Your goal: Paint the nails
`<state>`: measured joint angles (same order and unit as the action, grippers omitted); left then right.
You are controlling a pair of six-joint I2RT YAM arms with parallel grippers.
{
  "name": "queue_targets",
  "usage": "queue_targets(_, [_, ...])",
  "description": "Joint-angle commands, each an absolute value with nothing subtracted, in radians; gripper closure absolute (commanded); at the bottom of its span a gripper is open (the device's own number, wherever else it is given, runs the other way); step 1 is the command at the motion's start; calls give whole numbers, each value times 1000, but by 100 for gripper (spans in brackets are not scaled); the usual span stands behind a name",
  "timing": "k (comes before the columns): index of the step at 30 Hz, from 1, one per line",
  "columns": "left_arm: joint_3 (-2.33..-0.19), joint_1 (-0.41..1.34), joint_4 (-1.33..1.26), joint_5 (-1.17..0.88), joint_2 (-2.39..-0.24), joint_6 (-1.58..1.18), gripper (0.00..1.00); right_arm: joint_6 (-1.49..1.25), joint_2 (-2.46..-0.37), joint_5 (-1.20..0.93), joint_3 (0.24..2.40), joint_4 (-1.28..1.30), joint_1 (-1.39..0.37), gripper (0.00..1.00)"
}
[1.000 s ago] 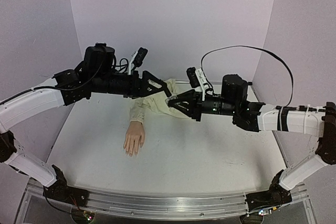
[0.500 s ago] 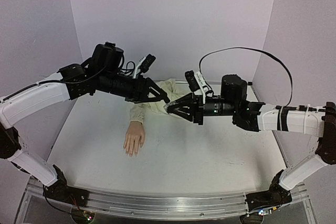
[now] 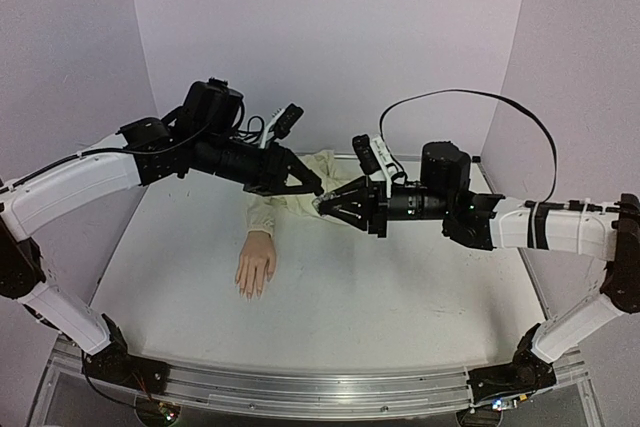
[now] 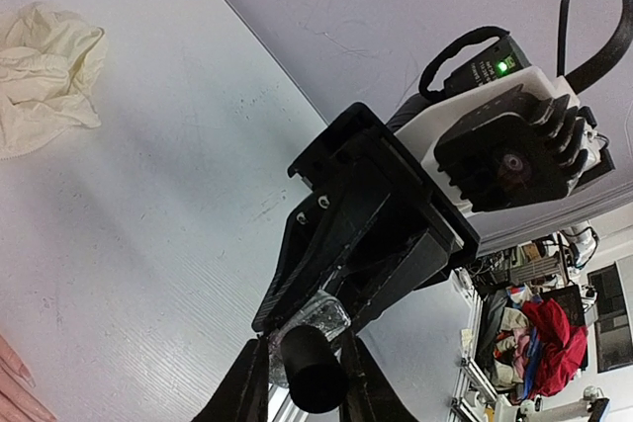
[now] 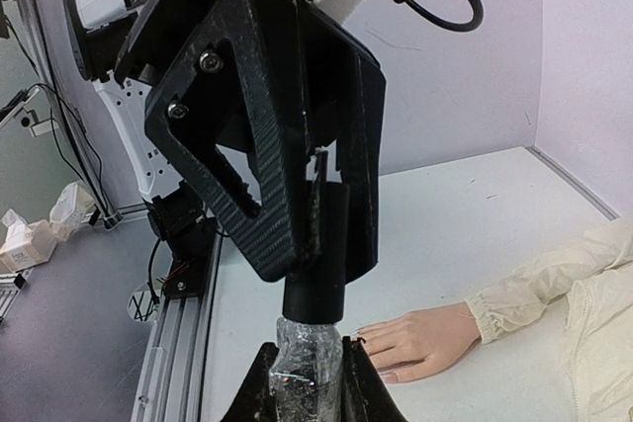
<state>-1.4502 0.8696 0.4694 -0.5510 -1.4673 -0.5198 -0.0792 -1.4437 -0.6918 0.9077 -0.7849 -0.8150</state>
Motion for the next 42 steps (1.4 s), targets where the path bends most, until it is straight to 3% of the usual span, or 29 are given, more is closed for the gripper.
queue_targets(1, [-1506,867,442,-571,-1470,-501,75,-60,-1445,-712,960,-853,-820,100])
queue_targets(5, [-1508,870,441,-577,-1471,-496,77,-61,-1445,-712,960,-854,-819,100])
queue_targets(17, [-1489,871,441,-515,-1425,-480,98,-51,-1436,-697,940,-854,-820,100])
queue_targets(27, [-1460,871,415,-451,-1376,-506,100,-43,-1433,-649,926,-862,-821,100])
queue_targets(32, [-1468,882,415,-420,-1391,-552,100,-12,-1432,-528,914,-874,-843,100])
queue_targets(39, [-1478,894,449,-341,-1415,-603,100,96,-1407,-191,852,-960,-913,100])
queue_targets(42, [-1487,896,449,-362,-1433,-604,100,96,-1417,-157,852,-983,-922,100])
